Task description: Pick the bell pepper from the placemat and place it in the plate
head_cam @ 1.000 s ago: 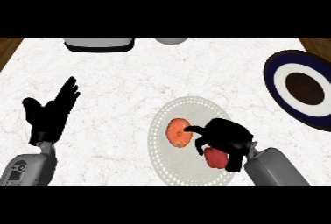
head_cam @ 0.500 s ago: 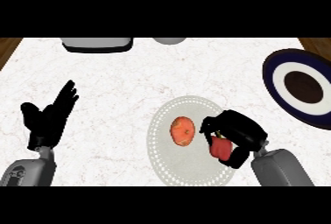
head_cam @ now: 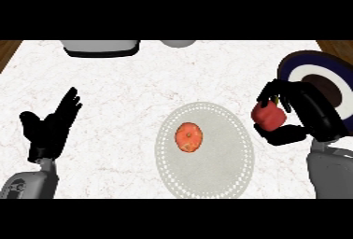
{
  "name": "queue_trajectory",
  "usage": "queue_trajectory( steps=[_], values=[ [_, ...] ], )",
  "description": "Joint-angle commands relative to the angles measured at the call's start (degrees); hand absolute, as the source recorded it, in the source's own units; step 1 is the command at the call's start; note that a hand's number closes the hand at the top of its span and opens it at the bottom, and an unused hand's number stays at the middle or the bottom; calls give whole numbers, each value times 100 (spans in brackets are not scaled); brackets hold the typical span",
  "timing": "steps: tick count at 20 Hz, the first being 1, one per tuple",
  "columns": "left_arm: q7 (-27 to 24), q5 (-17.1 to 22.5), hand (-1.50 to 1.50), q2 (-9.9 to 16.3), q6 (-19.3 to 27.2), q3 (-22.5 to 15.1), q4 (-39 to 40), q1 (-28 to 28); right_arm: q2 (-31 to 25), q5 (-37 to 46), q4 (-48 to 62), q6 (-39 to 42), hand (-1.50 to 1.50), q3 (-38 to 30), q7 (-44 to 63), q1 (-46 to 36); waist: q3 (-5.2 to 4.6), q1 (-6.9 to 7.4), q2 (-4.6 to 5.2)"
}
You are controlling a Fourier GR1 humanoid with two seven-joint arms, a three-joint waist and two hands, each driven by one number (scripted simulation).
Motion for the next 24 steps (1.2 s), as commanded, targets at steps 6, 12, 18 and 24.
queue_trajectory(
  steps=[6, 12, 18, 24],
  values=[
    [148, -209, 0, -291, 182, -268, -152, -104, -236, -345, -701, -678, 150, -1655, 1059, -249, 8, 91, 32],
    [136, -73, 0, -69, -67, 32, 461, -675, -853, -1248, 379, -410, 150, -2617, 1363, -927, 7, 101, 58],
    [-26, -196, 0, -128, -63, 33, 445, -495, -1563, -1038, 2167, -1083, 150, -2850, 415, -990, 8, 167, 67],
    [136, -327, 0, -367, 135, -156, 109, -387, -2403, -1010, 4532, -1525, 150, -3134, -979, -1312, 16, 235, 90]
  ],
)
